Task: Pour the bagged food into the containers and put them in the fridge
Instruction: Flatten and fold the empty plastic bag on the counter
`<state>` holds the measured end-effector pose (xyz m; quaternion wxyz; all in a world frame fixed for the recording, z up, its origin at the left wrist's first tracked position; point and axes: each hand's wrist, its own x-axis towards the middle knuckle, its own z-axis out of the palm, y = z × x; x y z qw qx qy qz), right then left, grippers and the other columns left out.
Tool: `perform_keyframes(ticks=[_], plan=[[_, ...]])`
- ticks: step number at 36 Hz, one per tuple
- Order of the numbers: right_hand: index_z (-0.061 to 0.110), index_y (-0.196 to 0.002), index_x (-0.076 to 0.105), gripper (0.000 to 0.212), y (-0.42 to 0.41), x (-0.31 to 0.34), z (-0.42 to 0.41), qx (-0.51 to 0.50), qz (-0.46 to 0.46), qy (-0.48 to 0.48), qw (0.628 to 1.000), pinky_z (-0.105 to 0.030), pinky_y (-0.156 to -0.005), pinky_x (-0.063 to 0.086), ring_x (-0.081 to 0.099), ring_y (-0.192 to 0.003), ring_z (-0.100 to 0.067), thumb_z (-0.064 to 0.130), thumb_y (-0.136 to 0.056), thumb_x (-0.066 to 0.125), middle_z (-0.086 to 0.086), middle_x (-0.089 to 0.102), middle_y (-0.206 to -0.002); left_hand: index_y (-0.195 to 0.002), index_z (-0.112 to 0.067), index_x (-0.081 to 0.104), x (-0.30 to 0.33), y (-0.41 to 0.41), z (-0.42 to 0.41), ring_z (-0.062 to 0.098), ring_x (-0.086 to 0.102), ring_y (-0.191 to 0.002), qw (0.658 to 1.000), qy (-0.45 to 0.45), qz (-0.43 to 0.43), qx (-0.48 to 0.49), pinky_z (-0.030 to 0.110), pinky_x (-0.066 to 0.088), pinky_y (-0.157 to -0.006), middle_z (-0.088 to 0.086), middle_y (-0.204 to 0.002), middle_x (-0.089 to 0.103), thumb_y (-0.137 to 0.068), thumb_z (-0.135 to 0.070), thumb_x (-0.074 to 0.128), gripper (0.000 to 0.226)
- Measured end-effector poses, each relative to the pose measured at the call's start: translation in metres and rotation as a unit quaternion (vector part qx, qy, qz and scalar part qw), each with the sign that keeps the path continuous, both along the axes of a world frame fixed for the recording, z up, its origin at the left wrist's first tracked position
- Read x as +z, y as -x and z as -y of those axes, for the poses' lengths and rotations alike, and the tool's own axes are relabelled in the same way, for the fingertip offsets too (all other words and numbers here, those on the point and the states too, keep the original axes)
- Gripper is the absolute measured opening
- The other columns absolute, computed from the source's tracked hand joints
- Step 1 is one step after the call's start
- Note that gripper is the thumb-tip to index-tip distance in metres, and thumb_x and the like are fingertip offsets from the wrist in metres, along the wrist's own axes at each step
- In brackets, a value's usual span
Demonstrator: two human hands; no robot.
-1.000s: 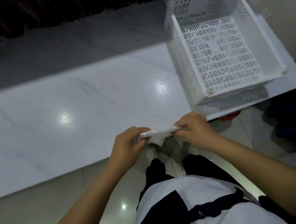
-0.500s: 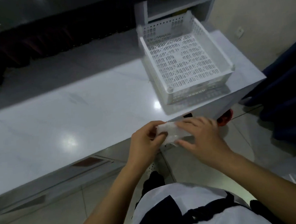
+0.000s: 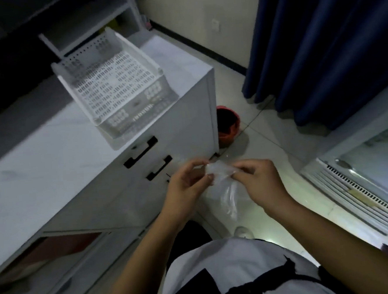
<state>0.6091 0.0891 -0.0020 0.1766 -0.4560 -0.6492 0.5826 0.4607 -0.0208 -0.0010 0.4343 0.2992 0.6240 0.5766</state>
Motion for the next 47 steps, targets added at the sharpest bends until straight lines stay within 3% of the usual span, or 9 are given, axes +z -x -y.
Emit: perform_keyframes(ticks=[4,9,12,18,29,33,38,43,47], plan=[[0.026,-0.081,0.076,0.027,-0.030,-0.005,-0.012,-0.108,-0.068,0.153,0.980,-0.014,-0.058,0.051,0.070,-0.070,-0.004,0.001,-0.087,0.066,0.008,0.076,-0.077,-0.094,-0.021,0.067,-0.010,-0.034,-0.019,0.027,0.071,-0.085,0.995,0.037,-0.095,-0.020,0.039,0.058,-0.075,0.005,-0.091,0.073,-0.089,-0.001,0.067,0.020],[0.021,-0.103,0.076,0.033,-0.055,-0.005,-0.038,-0.100,-0.130,0.287,0.944,-0.036,-0.079,0.058,0.071,-0.088,-0.025,-0.001,-0.087,0.057,-0.008,0.077,-0.098,-0.088,-0.030,0.071,-0.014,-0.050,-0.045,0.005,0.067,-0.094,0.971,0.075,-0.215,-0.070,0.017,0.050,-0.080,-0.016,-0.096,0.071,-0.086,-0.005,0.074,0.026],[0.019,-0.108,0.076,0.025,-0.062,-0.009,-0.057,-0.078,-0.165,0.327,0.927,-0.036,-0.085,0.054,0.071,-0.092,-0.024,0.010,-0.089,0.063,-0.009,0.076,-0.104,-0.090,-0.028,0.075,-0.016,-0.050,-0.066,0.010,0.065,-0.101,0.959,0.094,-0.249,-0.101,0.030,0.053,-0.089,-0.011,-0.100,0.073,-0.085,-0.004,0.074,0.024],[0.013,-0.114,0.073,0.031,-0.059,-0.024,-0.104,-0.088,-0.111,0.257,0.956,-0.016,-0.070,0.052,0.073,-0.089,-0.012,0.007,-0.083,0.075,-0.002,0.077,-0.102,-0.084,-0.015,0.078,-0.021,-0.045,-0.127,0.007,0.063,-0.096,0.936,0.047,-0.316,-0.148,0.045,0.051,-0.091,-0.023,-0.091,0.067,-0.081,0.003,0.074,0.019],[0.033,-0.082,0.070,0.025,-0.028,-0.044,-0.246,0.034,0.129,-0.079,0.988,-0.022,-0.078,0.050,0.063,-0.089,-0.010,0.009,-0.084,0.075,0.011,0.061,-0.097,-0.117,-0.019,0.071,-0.019,0.010,-0.273,0.016,0.055,-0.116,0.883,-0.034,-0.421,-0.203,0.039,0.046,-0.098,-0.001,-0.123,0.064,-0.089,-0.010,0.070,0.030],[0.046,-0.082,0.066,0.041,-0.013,-0.034,-0.294,0.112,0.088,-0.124,0.982,-0.014,-0.079,0.043,0.058,-0.090,-0.001,0.006,-0.085,0.074,0.021,0.052,-0.092,-0.128,-0.019,0.064,-0.015,0.045,-0.341,0.002,0.055,-0.113,0.892,0.034,-0.319,-0.317,0.031,0.050,-0.100,-0.004,-0.128,0.064,-0.097,-0.013,0.059,0.031],[0.033,-0.087,0.075,0.029,0.009,-0.027,-0.351,0.079,0.073,-0.208,0.972,-0.043,-0.091,0.044,0.054,-0.095,-0.018,0.004,-0.081,0.075,0.020,0.056,-0.088,-0.123,-0.012,0.067,-0.017,0.068,-0.397,0.019,0.071,-0.095,0.911,0.107,-0.163,-0.363,0.044,0.056,-0.093,0.007,-0.102,0.073,-0.092,-0.007,0.068,0.031],[0.034,-0.082,0.074,0.037,0.034,-0.038,-0.401,0.035,0.004,-0.115,0.993,-0.014,-0.077,0.047,0.063,-0.084,-0.008,-0.003,-0.079,0.072,0.015,0.064,-0.089,-0.123,-0.025,0.067,-0.037,0.073,-0.435,0.018,0.066,-0.096,0.923,0.137,-0.185,-0.308,0.048,0.054,-0.092,0.002,-0.105,0.068,-0.085,-0.024,0.077,0.039],[0.027,-0.078,0.072,0.037,0.059,-0.056,-0.441,0.000,-0.039,0.010,0.999,-0.015,-0.068,0.051,0.066,-0.074,-0.005,-0.010,-0.078,0.070,0.010,0.071,-0.077,-0.120,-0.031,0.070,-0.055,0.076,-0.463,0.017,0.051,-0.107,0.903,0.191,-0.308,-0.232,0.042,0.050,-0.092,-0.005,-0.117,0.054,-0.079,-0.040,0.080,0.043]])
